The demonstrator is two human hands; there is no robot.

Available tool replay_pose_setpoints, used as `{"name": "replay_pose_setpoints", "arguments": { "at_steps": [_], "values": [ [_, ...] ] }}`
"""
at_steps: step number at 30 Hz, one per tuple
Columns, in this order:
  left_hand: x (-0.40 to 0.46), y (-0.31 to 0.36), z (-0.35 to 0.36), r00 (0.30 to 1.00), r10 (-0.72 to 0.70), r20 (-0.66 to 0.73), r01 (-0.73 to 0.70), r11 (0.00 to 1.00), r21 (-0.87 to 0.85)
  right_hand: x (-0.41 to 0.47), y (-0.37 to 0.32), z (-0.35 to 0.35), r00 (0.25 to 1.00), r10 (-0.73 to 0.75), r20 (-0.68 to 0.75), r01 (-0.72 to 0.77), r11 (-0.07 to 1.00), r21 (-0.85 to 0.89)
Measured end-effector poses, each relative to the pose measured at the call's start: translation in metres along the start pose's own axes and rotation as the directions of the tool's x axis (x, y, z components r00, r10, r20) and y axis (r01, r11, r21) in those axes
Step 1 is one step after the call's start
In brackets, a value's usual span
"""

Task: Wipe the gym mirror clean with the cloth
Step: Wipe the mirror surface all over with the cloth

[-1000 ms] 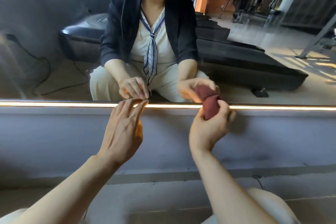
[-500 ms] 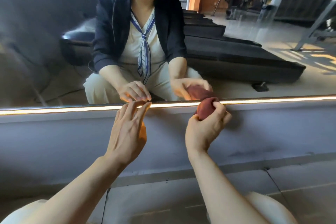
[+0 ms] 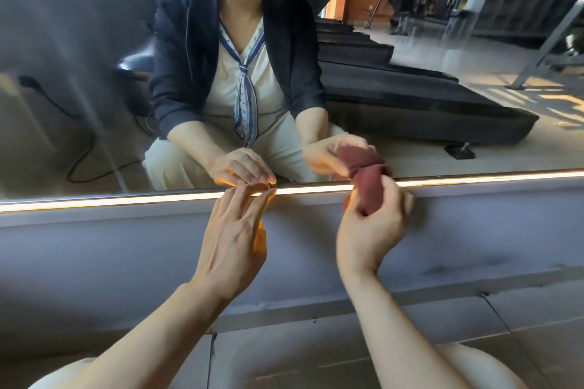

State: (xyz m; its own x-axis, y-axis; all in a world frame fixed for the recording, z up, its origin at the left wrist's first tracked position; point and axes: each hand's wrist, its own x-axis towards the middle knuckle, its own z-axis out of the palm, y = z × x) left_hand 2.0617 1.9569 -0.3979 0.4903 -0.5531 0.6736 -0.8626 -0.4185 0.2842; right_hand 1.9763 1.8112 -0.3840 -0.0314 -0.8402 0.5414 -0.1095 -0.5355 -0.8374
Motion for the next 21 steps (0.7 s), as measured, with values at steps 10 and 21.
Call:
{"name": "replay_pose_setpoints", "arguments": {
  "at_steps": [10, 21],
  "values": [
    [0.000, -0.012, -0.012, 0.999, -0.035, -0.035, 0.033, 0.999, -0.032, -0.022, -0.043, 0.014, 0.993, 0.111, -0.025, -0.109, 0.992, 0.062],
    [-0.010, -0.003, -0.031, 0.993, -0.098, 0.058, 0.096, 0.994, 0.045, -0.023, -0.046, 0.005, 0.985, 0.049, 0.168, -0.050, 0.999, 0.003]
  ]
}}
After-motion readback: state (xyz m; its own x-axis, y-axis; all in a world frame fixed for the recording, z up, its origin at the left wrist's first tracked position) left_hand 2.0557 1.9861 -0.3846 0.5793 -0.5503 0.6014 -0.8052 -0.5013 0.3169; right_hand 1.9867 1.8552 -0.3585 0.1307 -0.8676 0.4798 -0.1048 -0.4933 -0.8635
